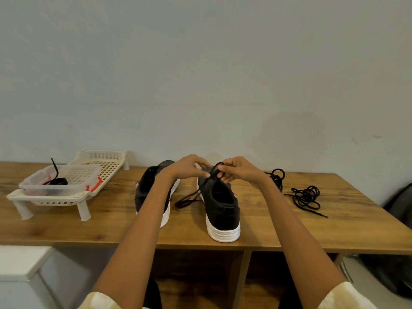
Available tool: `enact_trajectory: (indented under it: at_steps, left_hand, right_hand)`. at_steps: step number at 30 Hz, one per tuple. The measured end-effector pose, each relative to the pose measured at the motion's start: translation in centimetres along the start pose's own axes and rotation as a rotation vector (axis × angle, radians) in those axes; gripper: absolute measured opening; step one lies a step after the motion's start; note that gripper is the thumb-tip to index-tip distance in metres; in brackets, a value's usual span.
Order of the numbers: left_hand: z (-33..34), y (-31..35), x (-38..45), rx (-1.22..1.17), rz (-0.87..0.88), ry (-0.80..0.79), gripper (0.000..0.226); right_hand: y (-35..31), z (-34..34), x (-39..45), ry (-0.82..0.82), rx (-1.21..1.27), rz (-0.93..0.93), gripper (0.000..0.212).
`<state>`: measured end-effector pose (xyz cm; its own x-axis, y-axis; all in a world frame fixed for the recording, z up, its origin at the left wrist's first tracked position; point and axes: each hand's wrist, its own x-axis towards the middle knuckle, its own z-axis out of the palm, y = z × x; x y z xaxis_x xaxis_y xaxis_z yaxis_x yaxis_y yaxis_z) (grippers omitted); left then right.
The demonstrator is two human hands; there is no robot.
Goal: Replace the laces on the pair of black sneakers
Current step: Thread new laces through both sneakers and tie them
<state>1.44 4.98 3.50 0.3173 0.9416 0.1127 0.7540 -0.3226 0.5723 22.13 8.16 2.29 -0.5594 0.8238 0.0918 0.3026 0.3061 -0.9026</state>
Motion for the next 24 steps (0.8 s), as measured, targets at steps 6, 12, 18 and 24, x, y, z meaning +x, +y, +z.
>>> enact_trajectory:
  at_steps: [6, 12, 18, 24]
  left_hand:
    - [2.0, 0.3, 1.0, -0.261, 0.064, 0.022, 0.023]
    - [2.5, 0.2, 1.2, -0.317, -0.006, -0.061, 0.014]
    - [2.9, 0.1, 1.7, -0.412, -0.129, -0.133, 0.016]
    - [2.8, 0.4, 1.4, -0.477, -0.150, -0.134, 0.016]
  right_hand:
    - [0.2, -0.2, -0.5, 0.001, 0.020, -0.016, 0.018]
    - [0.1, -0.6, -0.7, -0.038, 0.006, -0.010, 0.009]
    - [0.0, 0.1, 0.3, 0.057, -0.220, -0.096, 0.011]
    - [0.3, -0.1, -0.1, 0.056, -0.115, -0.096, 0.006]
